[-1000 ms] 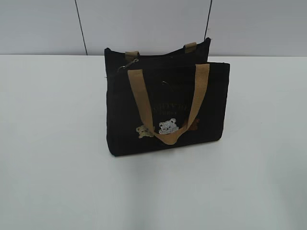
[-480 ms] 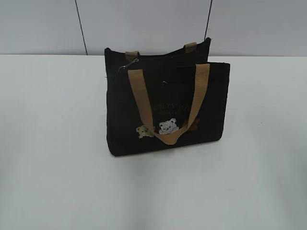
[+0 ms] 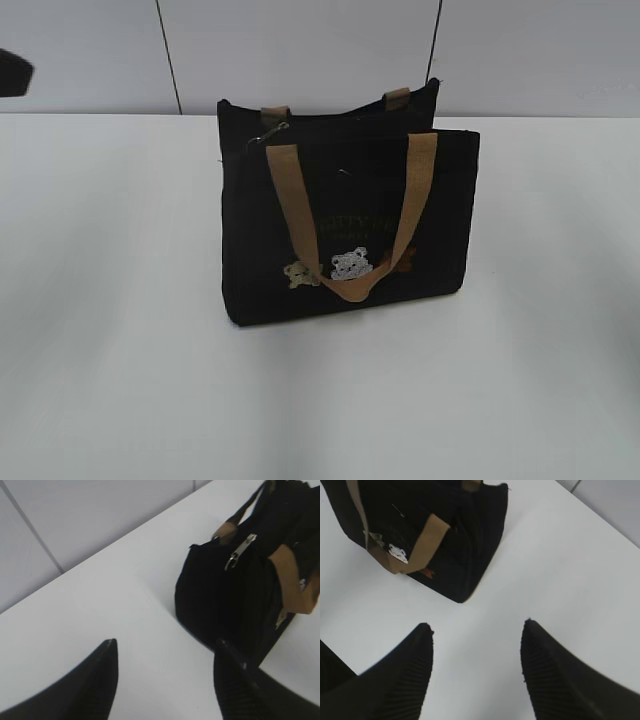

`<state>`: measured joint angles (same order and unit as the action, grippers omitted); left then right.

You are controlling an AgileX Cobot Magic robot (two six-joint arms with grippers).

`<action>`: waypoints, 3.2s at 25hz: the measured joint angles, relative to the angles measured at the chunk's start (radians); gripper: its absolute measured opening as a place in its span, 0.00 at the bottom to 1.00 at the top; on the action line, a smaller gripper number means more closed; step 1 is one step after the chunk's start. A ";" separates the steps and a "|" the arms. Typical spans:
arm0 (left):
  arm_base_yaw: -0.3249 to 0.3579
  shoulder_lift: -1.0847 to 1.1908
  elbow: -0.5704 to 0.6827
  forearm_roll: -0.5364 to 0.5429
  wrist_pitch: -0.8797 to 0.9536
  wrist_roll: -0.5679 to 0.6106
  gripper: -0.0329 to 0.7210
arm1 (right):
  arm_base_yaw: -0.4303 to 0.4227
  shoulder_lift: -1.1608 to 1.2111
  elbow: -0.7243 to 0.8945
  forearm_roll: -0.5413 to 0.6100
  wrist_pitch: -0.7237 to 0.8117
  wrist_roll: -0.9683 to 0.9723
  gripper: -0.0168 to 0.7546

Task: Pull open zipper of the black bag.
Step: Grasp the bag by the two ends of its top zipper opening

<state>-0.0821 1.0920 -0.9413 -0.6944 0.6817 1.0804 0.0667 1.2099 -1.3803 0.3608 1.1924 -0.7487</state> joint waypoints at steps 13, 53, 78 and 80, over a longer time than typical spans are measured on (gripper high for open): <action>0.000 0.553 -0.364 -0.232 0.193 0.486 0.64 | 0.277 0.465 -0.515 0.002 0.015 -0.092 0.58; -0.089 0.903 -0.590 -0.362 0.322 0.659 0.12 | 0.424 0.990 -0.820 0.288 0.018 -0.671 0.37; -0.090 0.852 -0.590 -0.355 0.297 0.659 0.11 | 0.445 0.958 -0.810 0.221 0.021 -0.516 0.37; -0.090 0.852 -0.590 -0.355 0.297 0.659 0.11 | 0.446 0.956 -0.772 0.217 0.020 -0.512 0.37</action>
<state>-0.1722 1.9443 -1.5310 -1.0491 0.9783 1.7396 0.5126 2.1655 -2.1520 0.5782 1.2120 -1.2603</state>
